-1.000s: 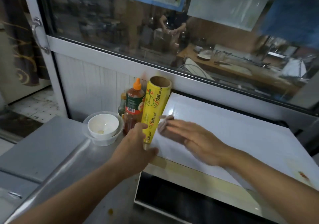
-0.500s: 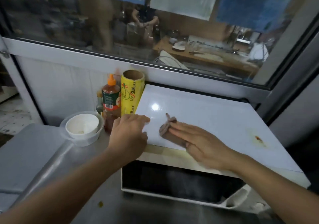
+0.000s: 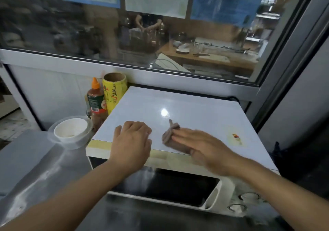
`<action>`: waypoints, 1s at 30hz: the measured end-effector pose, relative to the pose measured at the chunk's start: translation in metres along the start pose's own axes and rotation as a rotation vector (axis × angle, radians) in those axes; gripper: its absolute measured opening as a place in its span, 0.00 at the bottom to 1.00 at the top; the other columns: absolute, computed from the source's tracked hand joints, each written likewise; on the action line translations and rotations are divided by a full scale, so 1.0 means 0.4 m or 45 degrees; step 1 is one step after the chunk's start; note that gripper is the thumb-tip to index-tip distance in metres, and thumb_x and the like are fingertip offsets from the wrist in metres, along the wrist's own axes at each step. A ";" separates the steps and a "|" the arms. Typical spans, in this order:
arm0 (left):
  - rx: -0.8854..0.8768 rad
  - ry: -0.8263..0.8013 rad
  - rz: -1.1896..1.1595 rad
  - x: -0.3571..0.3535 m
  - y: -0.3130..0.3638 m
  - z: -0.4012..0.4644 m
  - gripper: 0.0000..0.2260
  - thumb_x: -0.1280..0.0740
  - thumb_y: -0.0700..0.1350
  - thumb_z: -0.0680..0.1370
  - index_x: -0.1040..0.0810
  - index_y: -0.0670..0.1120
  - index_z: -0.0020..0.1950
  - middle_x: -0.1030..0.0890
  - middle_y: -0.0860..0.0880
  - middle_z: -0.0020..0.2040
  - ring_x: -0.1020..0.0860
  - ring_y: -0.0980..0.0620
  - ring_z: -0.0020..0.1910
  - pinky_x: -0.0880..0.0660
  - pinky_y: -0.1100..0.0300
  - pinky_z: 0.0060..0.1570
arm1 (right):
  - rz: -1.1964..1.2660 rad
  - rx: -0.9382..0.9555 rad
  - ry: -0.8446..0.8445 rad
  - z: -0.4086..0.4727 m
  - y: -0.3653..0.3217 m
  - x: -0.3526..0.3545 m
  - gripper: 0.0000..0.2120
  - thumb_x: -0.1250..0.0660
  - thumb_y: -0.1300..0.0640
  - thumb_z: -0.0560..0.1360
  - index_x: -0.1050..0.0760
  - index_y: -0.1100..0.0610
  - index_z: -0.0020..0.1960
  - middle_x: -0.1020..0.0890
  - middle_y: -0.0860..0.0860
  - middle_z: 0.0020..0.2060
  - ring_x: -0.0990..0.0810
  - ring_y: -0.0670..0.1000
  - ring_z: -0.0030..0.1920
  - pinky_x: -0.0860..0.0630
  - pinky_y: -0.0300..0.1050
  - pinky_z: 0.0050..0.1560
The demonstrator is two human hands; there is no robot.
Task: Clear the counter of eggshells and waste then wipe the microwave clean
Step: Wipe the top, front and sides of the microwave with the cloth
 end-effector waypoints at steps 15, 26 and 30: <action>0.030 0.047 0.024 -0.040 0.195 0.019 0.12 0.40 0.47 0.77 0.25 0.52 0.59 0.25 0.55 0.62 0.31 0.51 0.61 0.38 0.53 0.61 | -0.050 -0.004 0.003 -0.182 0.162 0.046 0.29 0.54 0.54 0.75 0.51 0.40 0.75 0.52 0.33 0.73 0.57 0.32 0.72 0.65 0.28 0.67; 0.074 -0.019 -0.040 -0.075 0.259 0.049 0.11 0.42 0.46 0.78 0.22 0.51 0.55 0.24 0.54 0.59 0.27 0.51 0.57 0.36 0.53 0.60 | 0.118 -0.578 0.292 -0.137 0.491 0.152 0.24 0.50 0.62 0.79 0.43 0.55 0.75 0.44 0.50 0.76 0.47 0.49 0.75 0.52 0.45 0.74; 0.106 -0.001 -0.008 -0.076 0.265 0.039 0.10 0.41 0.46 0.78 0.22 0.50 0.55 0.24 0.53 0.58 0.27 0.50 0.55 0.35 0.52 0.58 | 0.274 -0.382 0.326 -0.277 0.357 0.119 0.26 0.52 0.56 0.76 0.43 0.52 0.75 0.43 0.43 0.74 0.50 0.42 0.74 0.55 0.38 0.74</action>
Point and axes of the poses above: each hand's wrist, its own z-axis towards the middle knuckle, its own x-axis out of the back of the hand, y = z × x, the point moved 9 cm from there along z, towards the middle knuckle
